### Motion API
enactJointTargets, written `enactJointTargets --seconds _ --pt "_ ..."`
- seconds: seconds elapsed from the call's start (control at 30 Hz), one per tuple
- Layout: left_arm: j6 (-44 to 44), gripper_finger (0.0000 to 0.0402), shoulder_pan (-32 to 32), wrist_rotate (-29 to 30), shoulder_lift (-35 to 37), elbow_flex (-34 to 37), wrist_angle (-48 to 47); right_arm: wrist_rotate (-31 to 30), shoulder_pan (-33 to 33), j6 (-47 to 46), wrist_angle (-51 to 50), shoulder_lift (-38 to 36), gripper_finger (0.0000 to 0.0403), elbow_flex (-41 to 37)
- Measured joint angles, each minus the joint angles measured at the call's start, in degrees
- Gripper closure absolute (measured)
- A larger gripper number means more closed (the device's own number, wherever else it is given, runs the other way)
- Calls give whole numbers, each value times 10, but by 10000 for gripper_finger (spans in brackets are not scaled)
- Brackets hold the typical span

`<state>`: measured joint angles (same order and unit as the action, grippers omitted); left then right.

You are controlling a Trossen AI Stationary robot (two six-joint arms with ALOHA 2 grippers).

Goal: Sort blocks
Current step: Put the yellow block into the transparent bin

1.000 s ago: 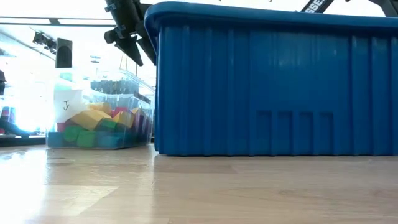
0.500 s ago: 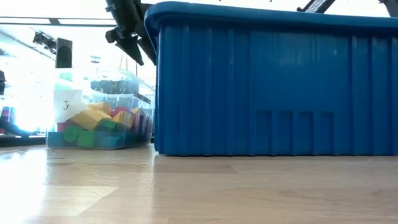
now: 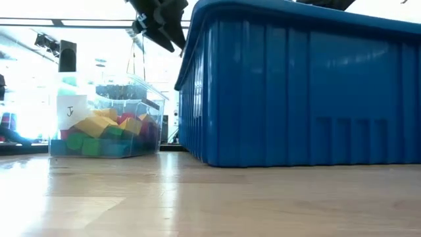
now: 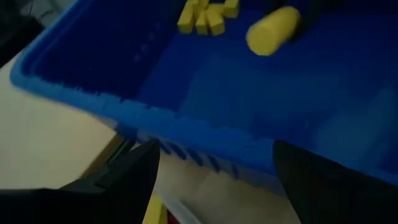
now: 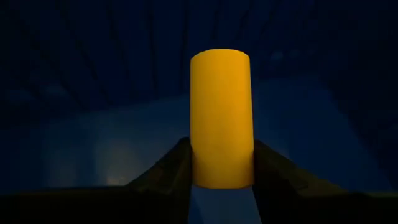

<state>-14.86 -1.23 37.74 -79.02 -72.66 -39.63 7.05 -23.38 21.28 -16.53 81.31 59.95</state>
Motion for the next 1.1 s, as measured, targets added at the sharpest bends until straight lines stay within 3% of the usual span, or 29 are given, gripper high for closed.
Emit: enactJointTargets --seconds 0.2,0.53,0.73,1.1 --pt "12 78 8 -1 0 0 48 13 18 -40 15 -35 275 1" --pt "-68 78 15 -28 30 1 106 -17 47 -15 80 -50 275 0" --pt "-98 78 24 -66 58 -1 214 -115 97 34 96 -46 275 0" --pt "-185 78 23 -103 30 2 243 -269 207 104 178 -46 275 0"
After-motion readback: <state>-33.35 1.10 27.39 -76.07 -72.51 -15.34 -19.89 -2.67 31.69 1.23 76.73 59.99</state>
